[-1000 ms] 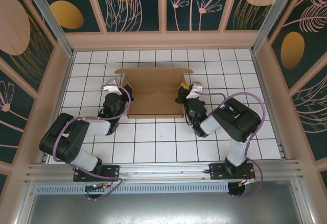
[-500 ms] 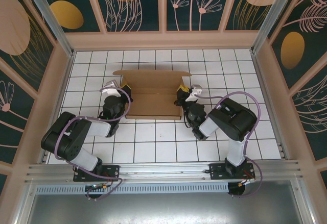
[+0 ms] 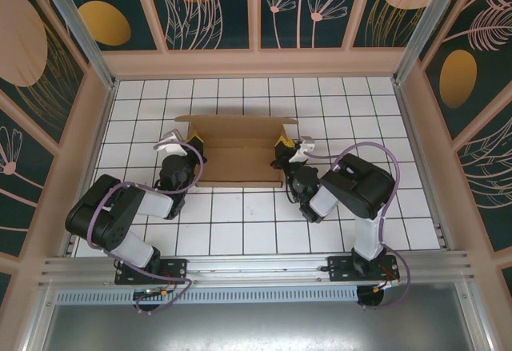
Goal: Fold the paper box
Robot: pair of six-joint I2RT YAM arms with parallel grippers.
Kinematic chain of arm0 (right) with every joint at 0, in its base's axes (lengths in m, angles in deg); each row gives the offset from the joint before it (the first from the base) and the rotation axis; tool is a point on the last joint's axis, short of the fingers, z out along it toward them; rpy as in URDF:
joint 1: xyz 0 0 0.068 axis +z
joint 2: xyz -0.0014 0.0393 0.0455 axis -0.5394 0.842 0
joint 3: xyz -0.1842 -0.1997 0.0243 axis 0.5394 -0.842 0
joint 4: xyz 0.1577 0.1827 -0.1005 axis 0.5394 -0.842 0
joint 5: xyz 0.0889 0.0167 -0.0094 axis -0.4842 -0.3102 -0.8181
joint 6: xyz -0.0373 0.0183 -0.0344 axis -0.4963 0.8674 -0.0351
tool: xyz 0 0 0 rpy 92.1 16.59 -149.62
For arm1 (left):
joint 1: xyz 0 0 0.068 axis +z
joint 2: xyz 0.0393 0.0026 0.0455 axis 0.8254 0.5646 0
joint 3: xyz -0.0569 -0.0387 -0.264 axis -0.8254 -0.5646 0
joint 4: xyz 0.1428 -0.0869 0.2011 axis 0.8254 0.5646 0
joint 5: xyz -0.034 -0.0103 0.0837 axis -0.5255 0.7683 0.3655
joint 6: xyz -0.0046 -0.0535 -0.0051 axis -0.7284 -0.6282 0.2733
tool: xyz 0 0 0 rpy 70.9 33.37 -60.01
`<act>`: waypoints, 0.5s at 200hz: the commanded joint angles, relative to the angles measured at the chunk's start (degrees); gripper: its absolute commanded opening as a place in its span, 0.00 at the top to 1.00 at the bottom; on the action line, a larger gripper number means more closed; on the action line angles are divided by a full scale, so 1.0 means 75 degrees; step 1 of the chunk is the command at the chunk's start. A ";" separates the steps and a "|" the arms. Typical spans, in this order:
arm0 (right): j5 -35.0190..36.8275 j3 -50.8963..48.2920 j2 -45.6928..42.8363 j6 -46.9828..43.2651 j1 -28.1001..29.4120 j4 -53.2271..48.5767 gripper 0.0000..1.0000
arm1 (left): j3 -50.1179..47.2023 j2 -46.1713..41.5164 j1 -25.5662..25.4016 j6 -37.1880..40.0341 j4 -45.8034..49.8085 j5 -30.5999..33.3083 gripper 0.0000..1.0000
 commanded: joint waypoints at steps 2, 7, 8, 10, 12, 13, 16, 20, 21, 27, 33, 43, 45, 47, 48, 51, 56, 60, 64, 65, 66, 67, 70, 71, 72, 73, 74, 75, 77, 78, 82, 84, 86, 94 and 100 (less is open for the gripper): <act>-0.0395 -0.0445 0.0531 0.0247 0.0358 0.0183 1.00 | -0.0373 0.0177 -0.0220 -0.0450 0.0685 -0.0403 1.00; -0.0385 -0.0486 0.0564 0.0255 0.0358 0.0204 1.00 | -0.0397 0.0160 -0.0229 -0.0456 0.0738 -0.0375 1.00; -0.0380 -0.0491 0.0569 0.0256 0.0364 0.0211 1.00 | -0.0398 0.0153 -0.0229 -0.0462 0.0752 -0.0368 1.00; -0.0384 -0.0501 0.0582 0.0269 0.0360 0.0213 1.00 | -0.0404 0.0149 -0.0230 -0.0466 0.0774 -0.0362 1.00; -0.0380 -0.0512 0.0594 0.0269 0.0353 0.0222 1.00 | -0.0409 0.0147 -0.0224 -0.0467 0.0803 -0.0344 1.00; -0.0371 -0.0522 0.0601 0.0269 0.0356 0.0226 1.00 | -0.0410 0.0141 -0.0227 -0.0473 0.0808 -0.0340 1.00; -0.0384 -0.0539 0.0626 0.0275 0.0358 0.0257 1.00 | -0.0416 0.0136 -0.0223 -0.0479 0.0823 -0.0335 1.00; -0.0392 -0.0563 0.0660 0.0279 0.0365 0.0282 0.99 | -0.0431 0.0141 -0.0223 -0.0479 0.0833 -0.0337 1.00; -0.0389 -0.0565 0.0670 0.0280 0.0368 0.0291 0.99 | -0.0432 0.0138 -0.0221 -0.0479 0.0829 -0.0343 1.00; -0.0399 -0.0588 0.0701 0.0283 0.0367 0.0311 0.99 | -0.0451 0.0164 -0.0222 -0.0491 0.0840 -0.0365 1.00; -0.0400 -0.0618 0.0724 0.0281 0.0373 0.0311 0.99 | -0.0437 0.0190 -0.0231 -0.0502 0.0893 -0.0384 1.00; -0.0376 -0.0668 0.0757 0.0281 0.0382 0.0334 0.98 | -0.0421 0.0234 -0.0230 -0.0548 0.0984 -0.0386 1.00; -0.0369 -0.0680 0.0766 0.0281 0.0373 0.0338 0.98 | -0.0428 0.0245 -0.0224 -0.0558 0.0999 -0.0385 1.00; -0.0370 -0.0697 0.0763 0.0281 0.0388 0.0353 0.98 | -0.0424 0.0242 -0.0222 -0.0552 0.1012 -0.0375 1.00; -0.0360 -0.0702 0.0768 0.0287 0.0391 0.0356 0.98 | -0.0429 0.0247 -0.0226 -0.0562 0.1012 -0.0368 1.00; -0.0359 -0.0723 0.0767 0.0292 0.0387 0.0361 0.98 | -0.0443 0.0252 -0.0223 -0.0570 0.1031 -0.0346 1.00; -0.0348 -0.0760 0.0757 0.0302 0.0393 0.0372 0.98 | -0.0484 0.0242 -0.0228 -0.0610 0.1035 -0.0290 1.00; -0.0353 -0.0793 0.0745 0.0304 0.0394 0.0370 0.98 | -0.0525 0.0232 -0.0229 -0.0625 0.1035 -0.0243 1.00; -0.0363 -0.0817 0.0728 0.0299 0.0402 0.0376 0.97 | -0.0558 0.0220 -0.0228 -0.0642 0.1026 -0.0186 1.00; -0.0369 -0.0821 0.0721 0.0296 0.0398 0.0373 0.97 | -0.0572 0.0213 -0.0223 -0.0642 0.1031 -0.0168 1.00; -0.0370 -0.0847 0.0713 0.0299 0.0409 0.0377 0.97 | -0.0579 0.0209 -0.0226 -0.0655 0.1033 -0.0153 1.00; -0.0370 -0.0847 0.0713 0.0299 0.0409 0.0377 0.97 | -0.0589 0.0207 -0.0222 -0.0661 0.1034 -0.0140 1.00; -0.0370 -0.0884 0.0702 0.0310 0.0425 0.0373 0.97 | -0.0622 0.0187 -0.0227 -0.0669 0.1038 -0.0097 1.00; -0.0366 -0.0889 0.0703 0.0313 0.0427 0.0366 0.97 | -0.0633 0.0184 -0.0228 -0.0674 0.1037 -0.0082 1.00; -0.0366 -0.0889 0.0703 0.0313 0.0427 0.0366 0.97 | -0.0639 0.0177 -0.0229 -0.0676 0.1036 -0.0069 1.00; -0.0372 -0.0914 0.0691 0.0316 0.0434 0.0369 0.97 | -0.0654 0.0168 -0.0229 -0.0683 0.1036 -0.0063 1.00; -0.0367 -0.0922 0.0685 0.0322 0.0437 0.0369 0.97 | -0.0655 0.0163 -0.0229 -0.0693 0.1036 -0.0053 1.00; -0.0365 -0.0932 0.0688 0.0325 0.0439 0.0370 0.97 | -0.0673 0.0161 -0.0229 -0.0691 0.1042 -0.0049 1.00; -0.0363 -0.0957 0.0682 0.0327 0.0449 0.0388 0.96 | -0.0693 0.0153 -0.0230 -0.0699 0.1037 -0.0031 1.00; -0.0369 -0.0967 0.0675 0.0334 0.0450 0.0385 0.96 | -0.0704 0.0150 -0.0224 -0.0701 0.1036 -0.0014 1.00; -0.0374 -0.1011 0.0673 0.0348 0.0469 0.0382 0.96 | -0.0752 0.0127 -0.0235 -0.0712 0.1036 0.0003 1.00; -0.0374 -0.1026 0.0675 0.0351 0.0474 0.0382 0.96 | -0.0765 0.0124 -0.0225 -0.0728 0.1036 0.0017 1.00; -0.0383 -0.1048 0.0673 0.0357 0.0481 0.0388 0.96 | -0.0786 0.0124 -0.0223 -0.0741 0.1042 0.0024 1.00; -0.0391 -0.1101 0.0680 0.0368 0.0519 0.0395 0.95 | -0.0880 0.0143 -0.0228 -0.0809 0.1017 0.0049 1.00; -0.0397 -0.1133 0.0691 0.0369 0.0550 0.0402 0.95 | -0.0944 0.0184 -0.0230 -0.0855 0.0948 0.0048 1.00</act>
